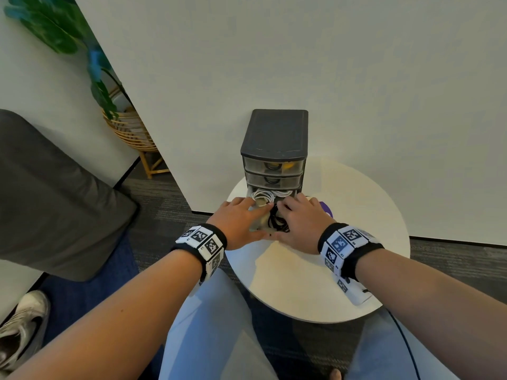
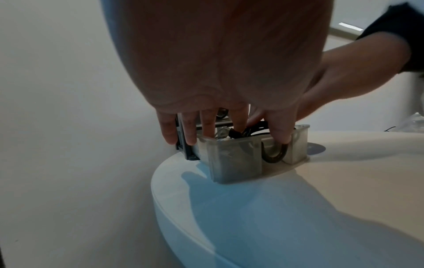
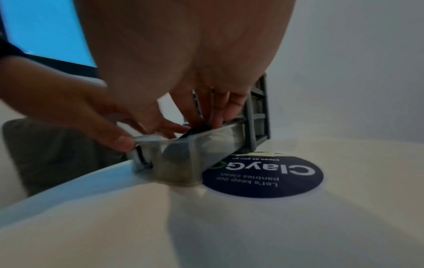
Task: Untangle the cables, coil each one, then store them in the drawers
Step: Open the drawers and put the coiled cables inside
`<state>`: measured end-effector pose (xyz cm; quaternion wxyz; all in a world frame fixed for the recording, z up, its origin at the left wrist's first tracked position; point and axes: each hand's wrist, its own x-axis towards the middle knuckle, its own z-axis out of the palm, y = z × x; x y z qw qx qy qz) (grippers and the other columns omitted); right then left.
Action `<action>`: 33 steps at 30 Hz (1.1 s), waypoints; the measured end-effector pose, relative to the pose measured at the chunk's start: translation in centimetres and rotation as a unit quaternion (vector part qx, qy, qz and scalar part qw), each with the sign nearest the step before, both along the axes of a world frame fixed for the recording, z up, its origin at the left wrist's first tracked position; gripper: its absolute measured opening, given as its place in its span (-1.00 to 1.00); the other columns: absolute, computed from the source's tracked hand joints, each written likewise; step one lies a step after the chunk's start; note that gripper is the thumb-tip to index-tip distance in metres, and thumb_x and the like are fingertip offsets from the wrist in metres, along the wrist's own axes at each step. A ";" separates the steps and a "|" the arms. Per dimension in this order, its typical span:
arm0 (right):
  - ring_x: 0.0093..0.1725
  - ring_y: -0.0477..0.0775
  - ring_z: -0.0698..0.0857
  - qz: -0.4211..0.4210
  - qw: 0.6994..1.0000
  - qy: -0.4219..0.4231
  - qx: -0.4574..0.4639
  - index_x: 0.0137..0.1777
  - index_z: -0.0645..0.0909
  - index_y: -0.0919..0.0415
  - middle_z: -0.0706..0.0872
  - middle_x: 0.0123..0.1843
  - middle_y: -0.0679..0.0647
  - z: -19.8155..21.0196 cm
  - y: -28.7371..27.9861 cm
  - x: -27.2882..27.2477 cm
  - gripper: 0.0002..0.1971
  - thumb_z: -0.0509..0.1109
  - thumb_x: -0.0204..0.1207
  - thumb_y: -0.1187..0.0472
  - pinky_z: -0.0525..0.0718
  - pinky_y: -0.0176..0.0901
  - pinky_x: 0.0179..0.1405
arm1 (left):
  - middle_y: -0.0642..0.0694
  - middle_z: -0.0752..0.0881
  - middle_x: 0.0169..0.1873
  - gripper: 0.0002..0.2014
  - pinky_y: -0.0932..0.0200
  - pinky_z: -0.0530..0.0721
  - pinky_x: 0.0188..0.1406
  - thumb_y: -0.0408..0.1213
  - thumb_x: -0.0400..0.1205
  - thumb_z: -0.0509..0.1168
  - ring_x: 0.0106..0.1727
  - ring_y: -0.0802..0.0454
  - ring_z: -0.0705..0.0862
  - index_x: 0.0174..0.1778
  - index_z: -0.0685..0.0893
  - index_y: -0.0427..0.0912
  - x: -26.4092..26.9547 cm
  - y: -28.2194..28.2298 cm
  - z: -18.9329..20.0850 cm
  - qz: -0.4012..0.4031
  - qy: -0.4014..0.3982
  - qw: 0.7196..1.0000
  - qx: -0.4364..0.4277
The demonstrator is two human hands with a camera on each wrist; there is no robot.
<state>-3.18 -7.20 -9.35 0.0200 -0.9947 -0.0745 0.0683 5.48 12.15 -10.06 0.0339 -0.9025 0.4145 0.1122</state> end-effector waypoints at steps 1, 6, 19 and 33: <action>0.49 0.18 0.37 0.010 0.999 0.012 -0.037 0.60 0.37 0.19 0.47 0.50 0.06 -0.2 0.1 -0.2 -0.20 0.09 0.60 -0.42 0.40 0.24 0.44 | -0.08 0.38 0.60 -0.22 -0.16 0.42 0.55 0.39 0.68 0.08 0.62 -0.14 0.34 0.78 -0.05 0.29 0.0 0.0 -0.2 -0.005 -0.007 1.000 0.000; 0.49 0.21 0.33 0.006 0.993 -0.004 -0.117 0.56 0.42 0.20 0.41 0.51 0.07 -1.7 0.7 0.4 -0.28 0.10 0.64 -0.36 0.37 0.32 0.40 | -0.12 0.29 0.62 -0.21 -0.21 0.33 0.62 0.39 0.68 0.07 0.65 -0.20 0.25 0.78 -0.07 0.28 0.4 -0.3 -0.1 -0.015 -0.017 0.999 0.027; 0.01 0.17 0.64 0.014 0.985 -0.135 -0.104 -0.06 0.79 0.06 0.69 -0.05 0.02 -1.9 -1.6 1.8 -0.73 0.63 0.37 -0.07 0.60 0.06 -0.11 | 0.02 0.48 0.46 -0.42 -0.17 0.34 0.42 0.24 0.77 -0.02 0.46 -0.11 0.38 0.54 0.51 -0.06 1.0 -3.6 0.9 -0.024 -0.092 0.995 0.037; 0.06 0.26 0.55 -0.141 0.974 -0.177 -0.019 0.06 0.63 0.14 0.60 0.06 0.10 -0.6 -2.8 2.7 -0.60 0.61 0.40 -0.10 0.51 0.16 0.00 | -0.10 0.46 0.37 -0.54 0.02 0.46 0.24 -0.08 0.55 0.44 0.27 -0.10 0.49 0.36 0.55 0.00 2.8 -3.3 3.7 0.078 -0.183 0.924 -0.327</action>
